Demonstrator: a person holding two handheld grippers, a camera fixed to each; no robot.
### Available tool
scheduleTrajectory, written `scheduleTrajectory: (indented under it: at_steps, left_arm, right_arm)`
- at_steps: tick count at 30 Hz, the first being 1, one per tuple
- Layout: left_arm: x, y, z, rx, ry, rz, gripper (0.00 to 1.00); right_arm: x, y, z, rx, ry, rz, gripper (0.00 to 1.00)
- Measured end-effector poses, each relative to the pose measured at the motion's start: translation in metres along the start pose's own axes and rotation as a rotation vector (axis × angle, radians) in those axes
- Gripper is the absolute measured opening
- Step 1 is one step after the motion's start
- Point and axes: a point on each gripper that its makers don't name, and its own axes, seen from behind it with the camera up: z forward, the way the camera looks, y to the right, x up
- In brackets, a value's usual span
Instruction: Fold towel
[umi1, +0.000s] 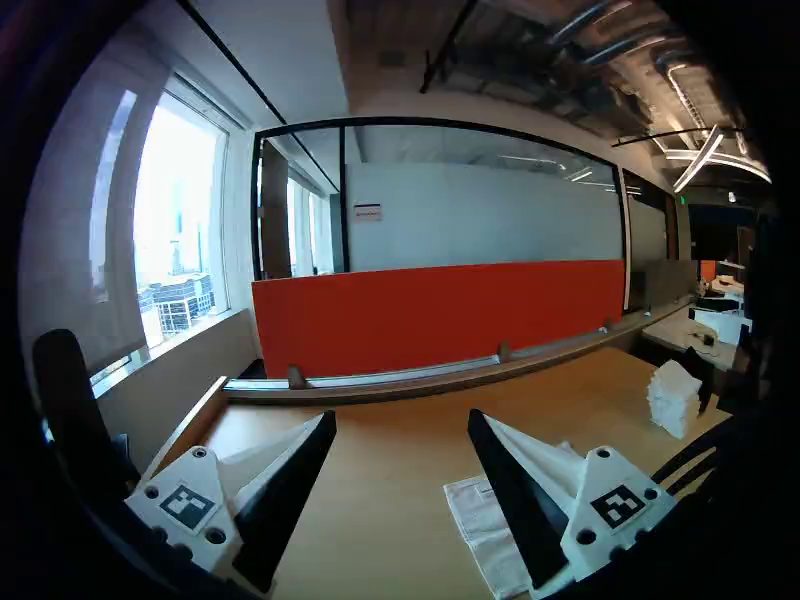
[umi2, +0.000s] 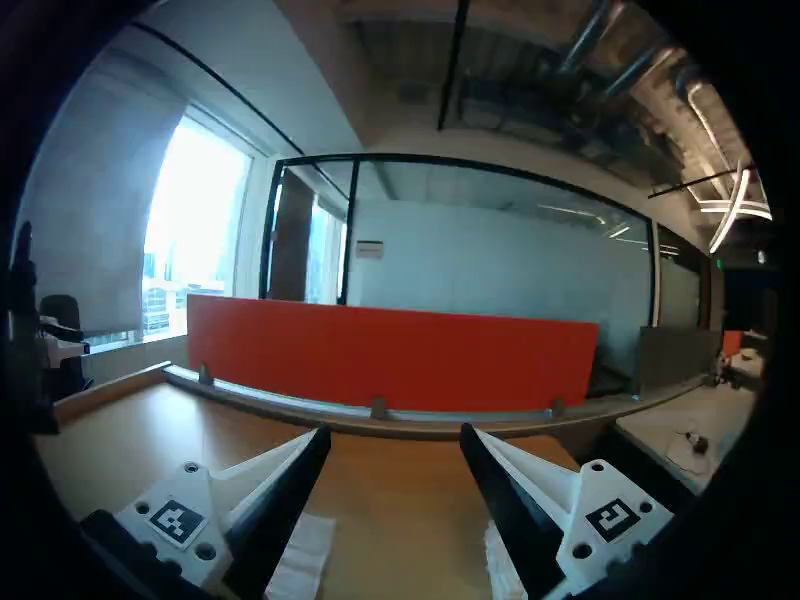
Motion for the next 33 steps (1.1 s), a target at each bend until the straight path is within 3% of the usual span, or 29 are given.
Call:
scheduleTrajectory:
  at_steps: [14, 23, 33]
  left_arm:
    - [-0.026, 0.041, 0.003, -0.200, -0.116, 0.113, 0.98]
    - [-0.061, 0.068, 0.001, -0.315, -0.201, 0.147, 0.98]
    - [-0.108, 0.094, -0.001, -0.427, -0.287, 0.146, 0.98]
  right_arm:
    - [-0.028, -0.061, -0.002, 0.272, -0.176, -0.152, 1.00]
    - [-0.064, -0.086, -0.006, 0.380, -0.284, -0.177, 1.00]
    - [-0.112, -0.105, -0.016, 0.494, -0.400, -0.205, 1.00]
